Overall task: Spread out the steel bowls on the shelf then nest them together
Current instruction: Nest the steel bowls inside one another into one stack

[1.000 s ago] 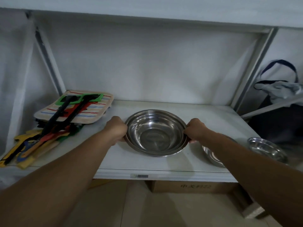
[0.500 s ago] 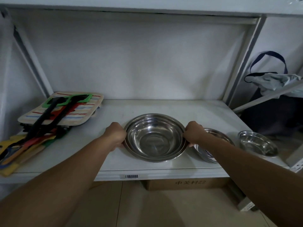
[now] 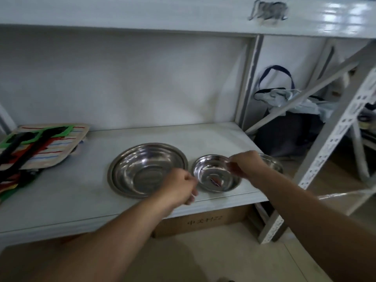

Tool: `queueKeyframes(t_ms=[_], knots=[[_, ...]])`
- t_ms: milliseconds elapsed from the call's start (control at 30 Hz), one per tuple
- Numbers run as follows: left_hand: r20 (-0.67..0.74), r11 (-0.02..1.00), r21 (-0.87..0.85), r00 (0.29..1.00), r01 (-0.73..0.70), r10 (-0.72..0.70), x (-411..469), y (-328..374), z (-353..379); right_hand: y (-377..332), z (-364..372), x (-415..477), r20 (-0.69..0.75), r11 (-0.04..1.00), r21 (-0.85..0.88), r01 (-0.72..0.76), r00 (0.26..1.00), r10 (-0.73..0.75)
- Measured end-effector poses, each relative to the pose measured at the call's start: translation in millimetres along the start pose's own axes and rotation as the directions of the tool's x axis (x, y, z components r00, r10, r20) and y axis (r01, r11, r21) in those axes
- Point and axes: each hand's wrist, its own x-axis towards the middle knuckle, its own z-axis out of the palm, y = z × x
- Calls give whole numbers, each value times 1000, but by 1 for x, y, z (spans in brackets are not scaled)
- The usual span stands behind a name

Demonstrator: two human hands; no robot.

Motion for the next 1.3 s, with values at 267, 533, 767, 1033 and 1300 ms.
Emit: queueKeyframes(t_ms=[267,533,767,1033,1300], knots=[[-25,734,-610,919,298,-394,35,-6,91,80,-52,-15,-154,774,589,-231,908,389],[-150,751,-601,885,273,-442,56,0,102,88,-73,20,-259,805,559,-199,881,397],[-192,829,-551,952,97,-239,46,38,43,79,-73,23,-228,886,442,-139,938,261],[-473,912,-396,826,112,-306,27,-6,-97,25,-29,-8,-204,877,472,-91,956,209],[-348,918,-197,851,343,-393,46,-64,-118,-34,27,-46,-29,883,469,7,1000,8]])
